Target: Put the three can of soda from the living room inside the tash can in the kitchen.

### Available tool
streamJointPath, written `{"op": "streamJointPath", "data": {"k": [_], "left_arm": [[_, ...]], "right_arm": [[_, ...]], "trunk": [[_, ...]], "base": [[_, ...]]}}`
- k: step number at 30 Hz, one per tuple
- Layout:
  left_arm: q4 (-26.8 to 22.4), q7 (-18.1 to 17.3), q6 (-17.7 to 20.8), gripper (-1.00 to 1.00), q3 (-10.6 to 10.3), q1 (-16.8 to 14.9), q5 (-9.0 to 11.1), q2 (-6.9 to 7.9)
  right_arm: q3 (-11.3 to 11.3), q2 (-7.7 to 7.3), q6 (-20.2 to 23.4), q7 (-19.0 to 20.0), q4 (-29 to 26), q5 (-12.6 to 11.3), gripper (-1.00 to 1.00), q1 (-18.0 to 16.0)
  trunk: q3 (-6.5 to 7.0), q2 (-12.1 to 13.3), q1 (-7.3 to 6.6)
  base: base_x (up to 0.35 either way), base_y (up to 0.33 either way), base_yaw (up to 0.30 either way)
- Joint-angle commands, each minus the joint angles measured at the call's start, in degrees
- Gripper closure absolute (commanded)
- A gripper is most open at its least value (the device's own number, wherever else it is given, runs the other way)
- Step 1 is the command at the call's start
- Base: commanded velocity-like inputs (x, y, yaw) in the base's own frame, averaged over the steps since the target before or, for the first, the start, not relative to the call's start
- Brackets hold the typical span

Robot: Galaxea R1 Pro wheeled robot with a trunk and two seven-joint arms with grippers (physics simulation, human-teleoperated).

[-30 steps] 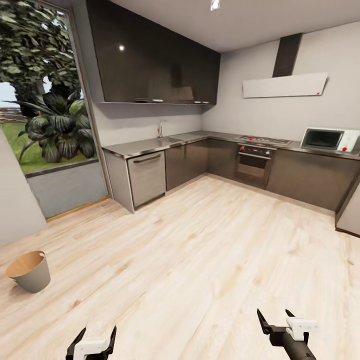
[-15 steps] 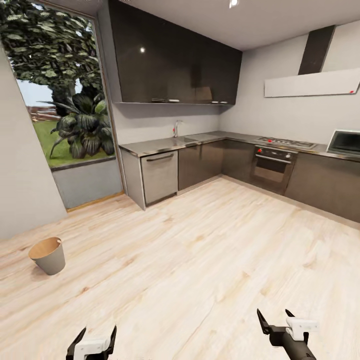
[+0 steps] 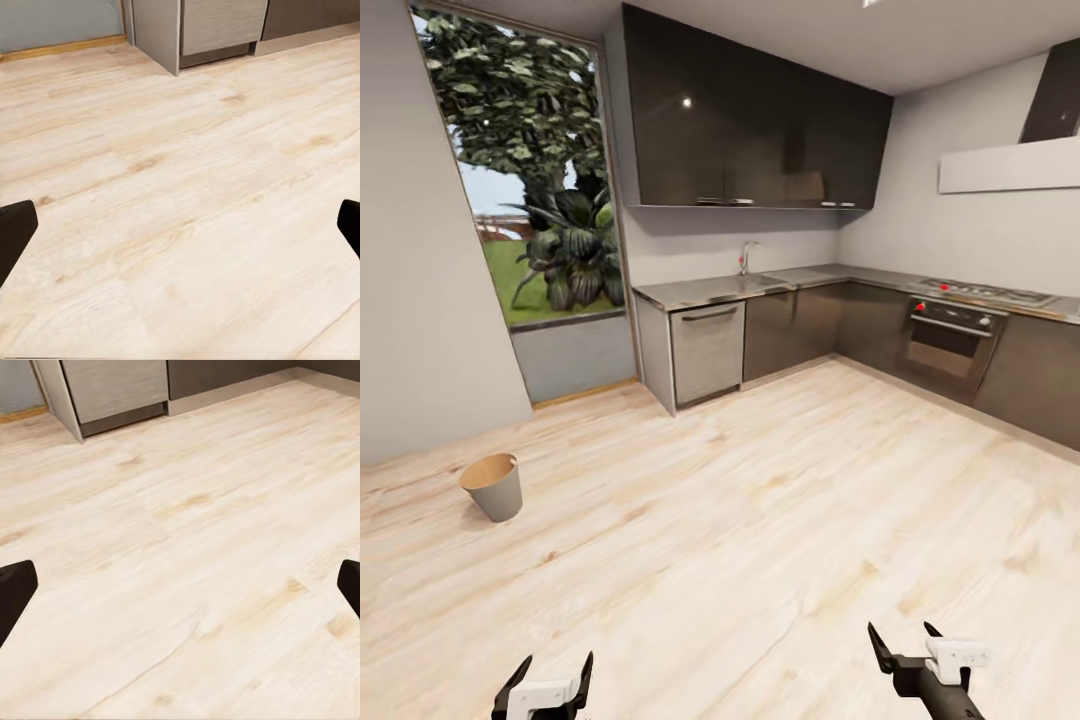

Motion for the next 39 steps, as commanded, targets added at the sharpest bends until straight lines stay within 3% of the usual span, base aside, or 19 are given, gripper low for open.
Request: {"op": "streamJointPath", "data": {"k": [1,25,39], "left_arm": [[0.01,-0.04,0.0,-1.0,0.02,0.0,-0.01,-0.01],[-0.02,0.14,0.09,-1.0,0.18,-0.09,-0.02,-0.03],[-0.02,0.28,0.17,-1.0,0.18,-0.09,0.02,0.0]], "right_arm": [[0.07,-0.01,0.01,-0.01,0.02,0.0,-1.0,0.0],[0.33,-0.01,0.03,-0.02,0.33,0.02,-1.0,0.0],[0.41,0.01,0.02,-0.03,0.62,0.02,-1.0,0.0]], "trunk": [[0.0,0.0,0.0],[0.0,0.0,0.0],[0.0,0.0,0.0]], "base": [[0.0,-0.017,0.252],[0.004,0.24,0.252],[0.183,0.032,0.252]]}}
